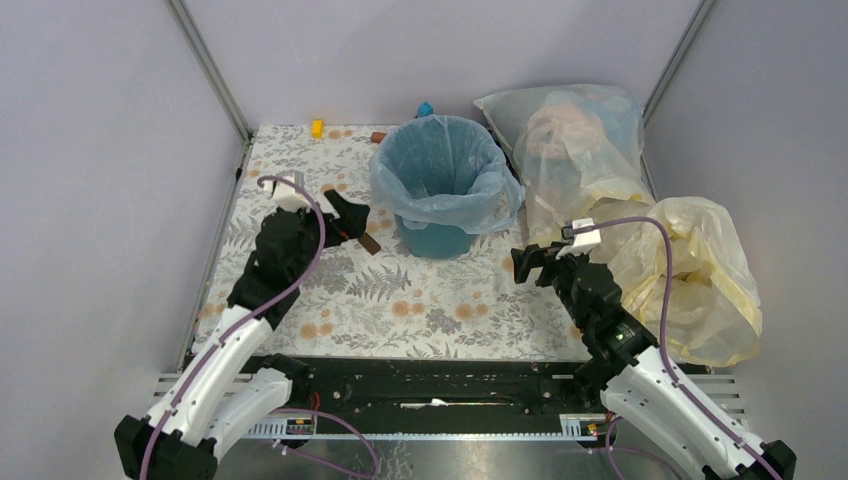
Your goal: Put the trash bags into the trash bin
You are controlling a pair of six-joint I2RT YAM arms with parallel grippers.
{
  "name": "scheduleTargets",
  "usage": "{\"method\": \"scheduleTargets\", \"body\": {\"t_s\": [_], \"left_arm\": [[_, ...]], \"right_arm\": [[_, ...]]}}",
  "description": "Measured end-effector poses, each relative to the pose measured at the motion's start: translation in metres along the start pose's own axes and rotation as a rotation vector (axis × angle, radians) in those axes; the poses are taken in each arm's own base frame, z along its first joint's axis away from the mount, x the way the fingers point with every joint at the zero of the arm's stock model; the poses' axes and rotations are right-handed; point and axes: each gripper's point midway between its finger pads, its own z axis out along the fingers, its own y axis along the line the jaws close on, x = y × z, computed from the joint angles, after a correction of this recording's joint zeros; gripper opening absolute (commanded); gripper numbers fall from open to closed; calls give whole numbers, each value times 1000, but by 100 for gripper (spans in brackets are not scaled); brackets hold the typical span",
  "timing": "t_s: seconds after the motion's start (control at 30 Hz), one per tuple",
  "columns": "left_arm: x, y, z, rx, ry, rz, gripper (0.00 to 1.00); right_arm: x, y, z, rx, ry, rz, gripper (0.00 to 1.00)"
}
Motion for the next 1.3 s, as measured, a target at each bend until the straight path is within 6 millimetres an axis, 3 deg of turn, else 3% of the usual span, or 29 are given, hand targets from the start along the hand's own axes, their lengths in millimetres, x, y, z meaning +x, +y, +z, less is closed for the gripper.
{"method": "scheduleTargets", "body": {"t_s": [0.17,0.4,0.7,0.77,0.87,1.0,1.3], "left_arm": [[33,30,-10,-21,-42,-11,99],[84,71,-9,-91,-13,-7,99],[74,83,-4,-123,-97,61,99],[82,90,-3,-127,-104,81,99],[90,105,-3,-170,-106,128,99],[74,124,0,-268,-182,202,99],[53,176,6,-462,-243,292,99]], "right_arm": [[43,-15,2,34,28,-23,100],[70,-24,3,43,9,-41,100],[70,-51,18,177,-39,-91,100],[72,-68,24,232,-30,-96,100],[73,-109,31,342,-27,-62,100],[70,-145,34,435,-54,-29,100],[118,-168,52,494,17,-84,100]]}}
